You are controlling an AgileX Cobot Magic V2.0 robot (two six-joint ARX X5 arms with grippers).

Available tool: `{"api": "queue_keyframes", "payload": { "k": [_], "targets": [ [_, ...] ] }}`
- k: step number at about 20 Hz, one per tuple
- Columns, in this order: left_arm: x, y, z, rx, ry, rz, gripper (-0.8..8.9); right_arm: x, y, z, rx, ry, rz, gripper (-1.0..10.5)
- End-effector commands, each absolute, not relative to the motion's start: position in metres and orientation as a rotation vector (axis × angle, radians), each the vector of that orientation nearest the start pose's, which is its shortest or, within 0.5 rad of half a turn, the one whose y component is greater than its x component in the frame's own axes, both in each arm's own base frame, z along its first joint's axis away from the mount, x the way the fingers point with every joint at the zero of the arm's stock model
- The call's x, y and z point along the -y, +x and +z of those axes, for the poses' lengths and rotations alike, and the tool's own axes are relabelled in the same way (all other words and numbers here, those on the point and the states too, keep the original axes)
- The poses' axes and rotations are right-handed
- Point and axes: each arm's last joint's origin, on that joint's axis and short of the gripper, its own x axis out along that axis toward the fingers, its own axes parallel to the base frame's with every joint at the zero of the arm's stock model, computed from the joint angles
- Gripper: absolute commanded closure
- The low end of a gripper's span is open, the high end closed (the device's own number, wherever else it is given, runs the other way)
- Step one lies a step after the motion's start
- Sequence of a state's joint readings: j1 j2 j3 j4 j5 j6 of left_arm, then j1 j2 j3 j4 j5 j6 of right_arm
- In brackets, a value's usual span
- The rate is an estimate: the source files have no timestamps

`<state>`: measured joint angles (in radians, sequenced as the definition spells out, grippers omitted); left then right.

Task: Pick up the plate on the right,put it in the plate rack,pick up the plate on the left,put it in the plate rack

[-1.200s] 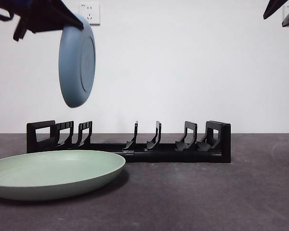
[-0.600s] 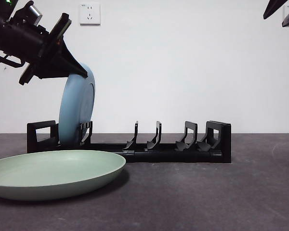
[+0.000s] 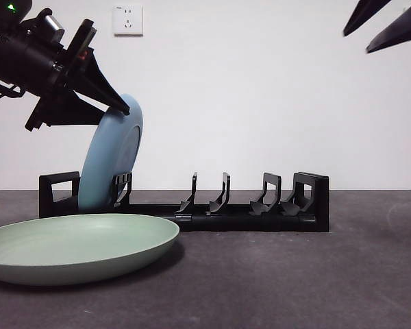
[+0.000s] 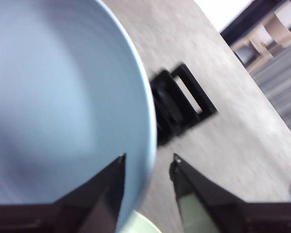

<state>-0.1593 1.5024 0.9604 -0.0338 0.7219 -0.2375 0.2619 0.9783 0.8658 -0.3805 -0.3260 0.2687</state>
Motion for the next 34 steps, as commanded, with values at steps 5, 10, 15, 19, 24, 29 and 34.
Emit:
{"api": "queue_keyframes", "payload": {
  "k": [5,10,15,19,24,29,34],
  "targets": [
    [0.067,0.268,0.294,-0.505,-0.196,-0.826,6.15,-0.099,0.217,0.277,-0.763,0.286,0.721,7.6],
    [0.073,0.209,0.340,-0.325,0.039,-0.716,6.15,-0.143,0.238,0.244,-0.874,0.259,0.804,7.6],
    [0.079,0.169,0.355,-0.283,0.151,-0.669,6.15,-0.180,0.260,0.215,-0.990,0.216,0.842,7.6],
    [0.084,0.154,0.356,-0.287,0.190,-0.664,6.15,-0.206,0.277,0.190,-1.074,0.190,0.851,7.6],
    [0.094,0.142,0.354,-0.334,0.266,-0.644,6.15,-0.231,0.288,0.166,-1.147,0.169,0.859,7.6],
    [0.104,0.134,0.353,-0.334,0.304,-0.657,6.16,-0.240,0.295,0.146,-1.204,0.172,0.838,7.6],
    [0.107,0.132,0.352,-0.336,0.316,-0.659,6.20,-0.242,0.296,0.139,-1.226,0.180,0.814,9.6]
  ]
}}
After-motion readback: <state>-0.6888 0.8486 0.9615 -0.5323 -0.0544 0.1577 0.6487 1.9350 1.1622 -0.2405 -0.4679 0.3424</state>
